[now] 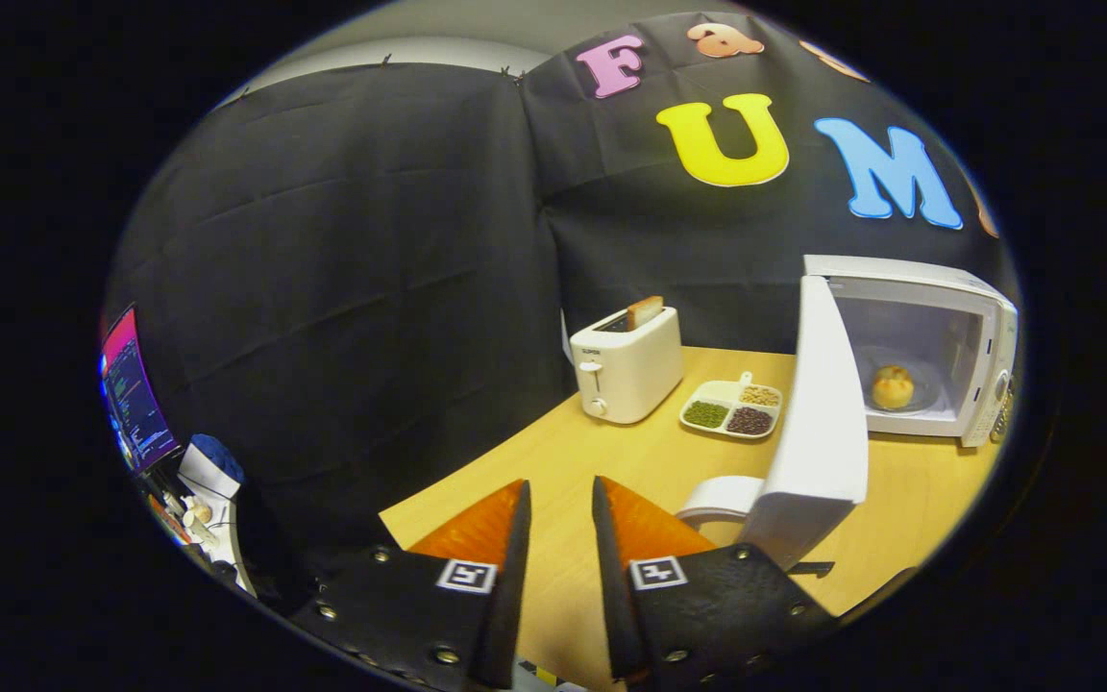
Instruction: Open the microwave, put the food inside, and close the microwave door.
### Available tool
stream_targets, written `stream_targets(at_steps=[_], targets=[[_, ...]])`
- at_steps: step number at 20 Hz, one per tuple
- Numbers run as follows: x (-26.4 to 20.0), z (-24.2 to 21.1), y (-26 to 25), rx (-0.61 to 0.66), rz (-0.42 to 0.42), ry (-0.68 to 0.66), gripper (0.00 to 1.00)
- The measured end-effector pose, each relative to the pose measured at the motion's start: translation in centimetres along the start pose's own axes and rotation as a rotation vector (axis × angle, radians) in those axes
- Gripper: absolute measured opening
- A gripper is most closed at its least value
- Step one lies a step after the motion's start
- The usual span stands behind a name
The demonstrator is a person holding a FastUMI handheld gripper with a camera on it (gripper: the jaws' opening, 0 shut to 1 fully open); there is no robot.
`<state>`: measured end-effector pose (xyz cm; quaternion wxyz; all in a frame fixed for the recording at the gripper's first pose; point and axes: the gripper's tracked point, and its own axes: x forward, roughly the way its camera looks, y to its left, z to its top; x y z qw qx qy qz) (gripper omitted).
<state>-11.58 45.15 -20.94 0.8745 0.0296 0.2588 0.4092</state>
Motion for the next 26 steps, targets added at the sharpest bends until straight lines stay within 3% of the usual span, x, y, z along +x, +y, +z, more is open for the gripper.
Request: stream_targets(at_steps=[1,3,11,26], targets=[[0.1,-0.3,-1.2,0.002,-0.046,0.008,0.19],[-0.2,-0.6,-1.6,0.021,-0.039,0.022,0.01],[-2.3,-0.9,-4.5,-0.026,-0.079,0.038,0.01],[-7.4,-0.2,-17.8,0.057,-0.289,0.02,0.01]])
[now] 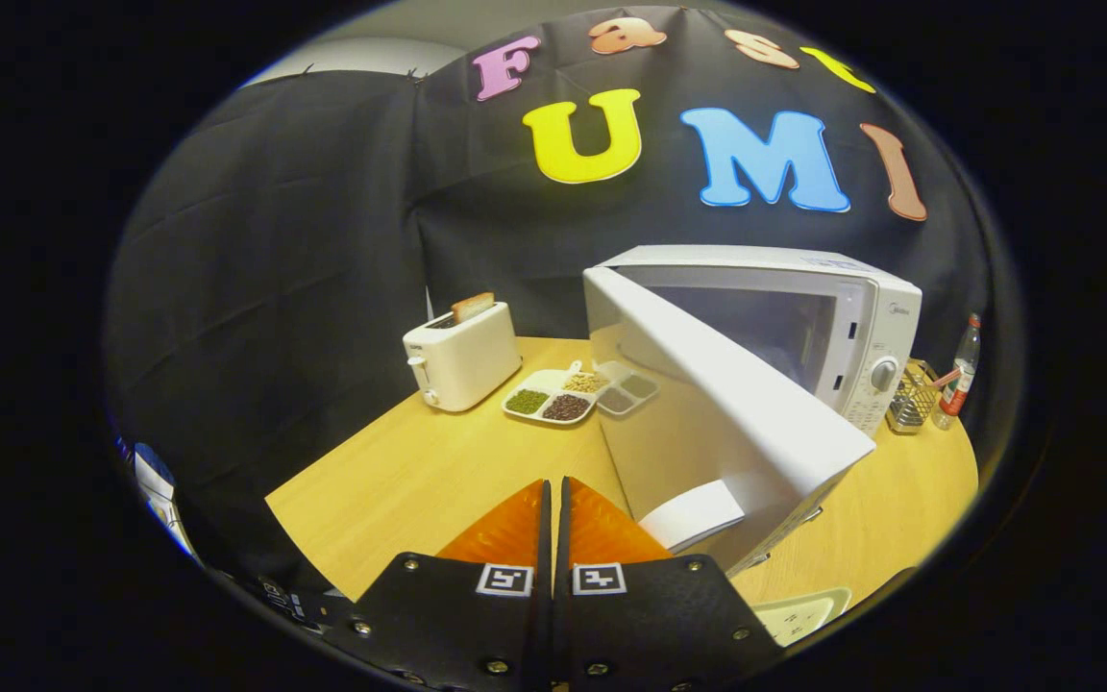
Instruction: Open the microwave, put the food inside, and close the microwave door.
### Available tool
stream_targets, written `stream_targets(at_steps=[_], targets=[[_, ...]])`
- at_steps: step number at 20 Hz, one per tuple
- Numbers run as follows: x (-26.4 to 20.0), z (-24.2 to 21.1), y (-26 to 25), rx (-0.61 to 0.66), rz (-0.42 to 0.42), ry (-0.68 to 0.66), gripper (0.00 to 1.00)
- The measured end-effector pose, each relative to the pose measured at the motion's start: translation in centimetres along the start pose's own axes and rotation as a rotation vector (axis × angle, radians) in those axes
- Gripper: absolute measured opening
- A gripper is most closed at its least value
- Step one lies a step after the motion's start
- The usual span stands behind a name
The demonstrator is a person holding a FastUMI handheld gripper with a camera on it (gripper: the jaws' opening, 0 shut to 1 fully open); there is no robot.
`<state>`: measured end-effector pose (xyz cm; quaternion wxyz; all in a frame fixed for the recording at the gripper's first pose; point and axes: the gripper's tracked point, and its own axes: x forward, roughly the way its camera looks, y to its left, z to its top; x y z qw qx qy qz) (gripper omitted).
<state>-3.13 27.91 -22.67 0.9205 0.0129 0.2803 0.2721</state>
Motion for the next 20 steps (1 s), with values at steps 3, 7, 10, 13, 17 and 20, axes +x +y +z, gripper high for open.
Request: stream_targets(at_steps=[3,7,10,13,17,20], targets=[[0.2,0.5,-2.6,0.008,-0.034,-0.003,0.01],[0.5,1.3,-6.2,0.022,-0.086,-0.012,0.01],[0.8,1.8,-8.7,0.04,-0.122,-0.02,0.01],[1.3,2.3,-11.3,0.048,-0.165,-0.022,0.01],[2.5,3.4,-15.0,0.07,-0.222,-0.033,0.01],[2.7,4.1,-17.3,0.095,-0.266,-0.044,0.01]])
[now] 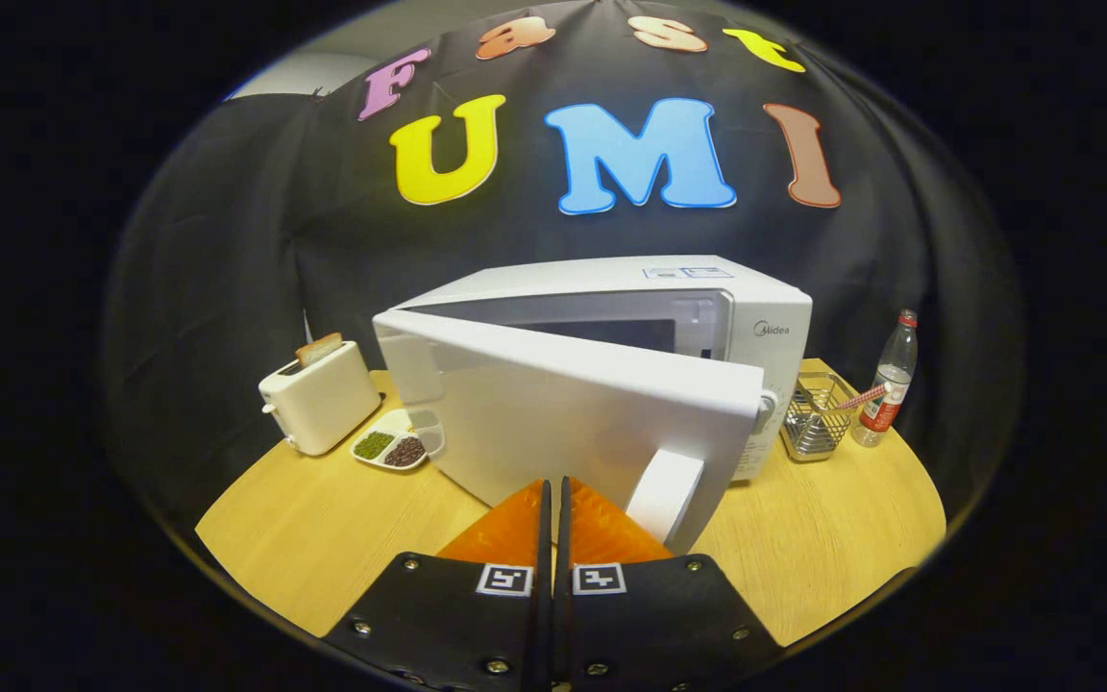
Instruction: Open the microwave, put the food inside, and close the microwave door.
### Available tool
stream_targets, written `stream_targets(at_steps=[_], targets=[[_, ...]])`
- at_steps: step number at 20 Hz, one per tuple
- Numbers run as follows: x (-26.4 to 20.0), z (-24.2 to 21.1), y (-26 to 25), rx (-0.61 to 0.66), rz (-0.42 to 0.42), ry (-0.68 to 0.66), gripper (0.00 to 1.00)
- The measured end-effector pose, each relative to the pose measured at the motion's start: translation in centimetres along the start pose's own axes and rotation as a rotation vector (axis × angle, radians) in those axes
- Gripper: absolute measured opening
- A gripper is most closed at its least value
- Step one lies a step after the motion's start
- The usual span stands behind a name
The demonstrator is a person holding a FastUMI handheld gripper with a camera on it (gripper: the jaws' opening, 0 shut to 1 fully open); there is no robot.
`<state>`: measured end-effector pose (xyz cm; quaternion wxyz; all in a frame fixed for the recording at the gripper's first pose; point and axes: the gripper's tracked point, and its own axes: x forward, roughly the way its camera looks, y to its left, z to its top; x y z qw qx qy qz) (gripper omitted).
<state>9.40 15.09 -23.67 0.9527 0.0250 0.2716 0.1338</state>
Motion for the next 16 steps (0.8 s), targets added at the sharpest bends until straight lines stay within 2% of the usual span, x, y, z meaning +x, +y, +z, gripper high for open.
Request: stream_targets(at_steps=[16], targets=[[7.2,3.2,-5.2,0.053,-0.128,-0.019,0.01]])
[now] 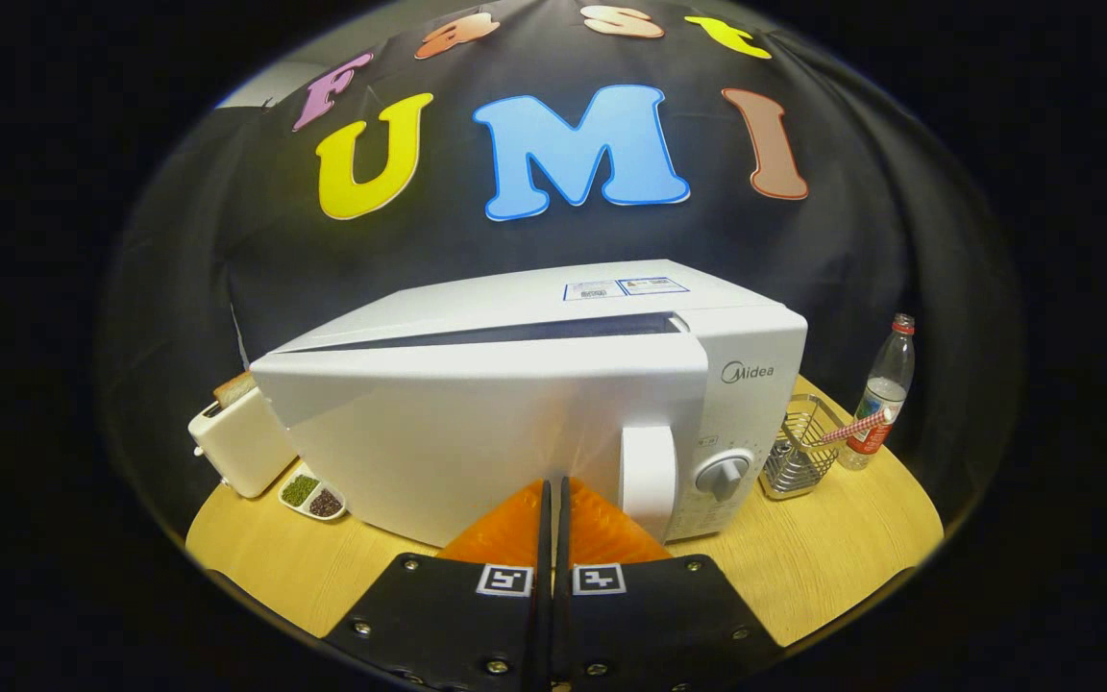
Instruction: Open the microwave, put the food inside, and close the microwave door.
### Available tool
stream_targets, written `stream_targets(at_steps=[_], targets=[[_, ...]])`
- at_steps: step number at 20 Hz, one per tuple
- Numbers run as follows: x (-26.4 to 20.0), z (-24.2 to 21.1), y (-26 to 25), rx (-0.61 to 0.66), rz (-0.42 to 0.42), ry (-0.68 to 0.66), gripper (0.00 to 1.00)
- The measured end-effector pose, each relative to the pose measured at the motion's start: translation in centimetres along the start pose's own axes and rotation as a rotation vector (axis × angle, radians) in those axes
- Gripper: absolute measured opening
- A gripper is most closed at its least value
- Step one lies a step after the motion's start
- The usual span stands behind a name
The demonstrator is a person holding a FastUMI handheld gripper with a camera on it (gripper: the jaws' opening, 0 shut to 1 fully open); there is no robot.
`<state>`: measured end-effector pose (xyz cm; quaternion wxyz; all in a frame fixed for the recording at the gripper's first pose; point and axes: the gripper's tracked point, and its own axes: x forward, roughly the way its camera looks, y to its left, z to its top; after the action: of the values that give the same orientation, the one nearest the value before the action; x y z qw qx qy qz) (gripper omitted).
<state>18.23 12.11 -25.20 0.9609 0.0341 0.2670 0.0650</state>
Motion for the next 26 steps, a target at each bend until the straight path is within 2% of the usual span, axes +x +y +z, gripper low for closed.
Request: stream_targets(at_steps=[4,7,9,11,15,20,26], targets=[[1.0,0.6,-0.3,0.047,-0.024,0.003,0.01],[2.0,1.3,-0.8,0.031,-0.039,-0.02,0.01],[1.7,1.0,-0.5,0.075,-0.038,-0.01,0.03],[1.3,0.7,-0.4,0.059,-0.035,-0.001,0.03],[-3.1,1.6,0.6,-0.017,-0.005,-0.056,0.03],[-11.6,3.8,1.6,-0.058,-0.057,-0.201,0.03],[-18.9,4.7,3.1,-0.058,-0.08,-0.29,0.03]])
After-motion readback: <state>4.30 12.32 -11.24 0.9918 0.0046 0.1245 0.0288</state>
